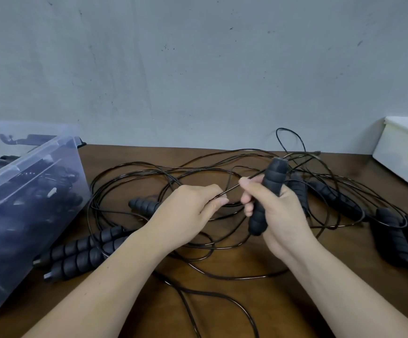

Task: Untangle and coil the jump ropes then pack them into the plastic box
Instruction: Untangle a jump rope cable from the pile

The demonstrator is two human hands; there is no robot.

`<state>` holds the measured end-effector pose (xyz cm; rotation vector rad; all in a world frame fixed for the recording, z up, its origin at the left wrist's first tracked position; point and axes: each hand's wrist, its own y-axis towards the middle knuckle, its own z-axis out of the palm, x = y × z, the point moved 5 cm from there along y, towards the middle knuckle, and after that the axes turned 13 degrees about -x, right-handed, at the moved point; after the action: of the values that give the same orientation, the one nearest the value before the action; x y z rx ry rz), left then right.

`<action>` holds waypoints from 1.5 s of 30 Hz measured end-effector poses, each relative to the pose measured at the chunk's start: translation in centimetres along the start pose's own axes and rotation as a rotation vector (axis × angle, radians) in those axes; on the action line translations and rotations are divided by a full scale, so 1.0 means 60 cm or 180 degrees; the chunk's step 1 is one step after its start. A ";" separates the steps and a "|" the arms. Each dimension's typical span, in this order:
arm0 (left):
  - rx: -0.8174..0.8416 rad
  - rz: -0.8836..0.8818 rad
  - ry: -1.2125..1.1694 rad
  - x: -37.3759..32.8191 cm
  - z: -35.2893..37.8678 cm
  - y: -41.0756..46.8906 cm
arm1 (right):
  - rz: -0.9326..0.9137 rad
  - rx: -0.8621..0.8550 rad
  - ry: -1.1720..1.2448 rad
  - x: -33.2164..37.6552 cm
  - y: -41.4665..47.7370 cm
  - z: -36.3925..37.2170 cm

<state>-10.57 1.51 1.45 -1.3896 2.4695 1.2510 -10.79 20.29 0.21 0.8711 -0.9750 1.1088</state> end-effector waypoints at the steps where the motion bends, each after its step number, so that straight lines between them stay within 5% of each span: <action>1: -0.0002 -0.0022 0.0001 0.000 -0.001 0.001 | 0.0075 -0.0102 0.0171 0.008 0.008 -0.008; 33: 0.0206 -0.0924 0.0612 0.053 -0.024 0.006 | 0.0608 -0.0621 0.0594 0.019 0.056 -0.058; 45: -0.0468 -0.2650 -0.2026 0.026 -0.005 -0.006 | 0.0726 0.0535 -0.0983 -0.040 -0.029 0.025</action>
<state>-11.11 0.14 0.81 -1.4809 1.2073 1.3520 -9.75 17.74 -1.68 1.1107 -1.2736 1.2875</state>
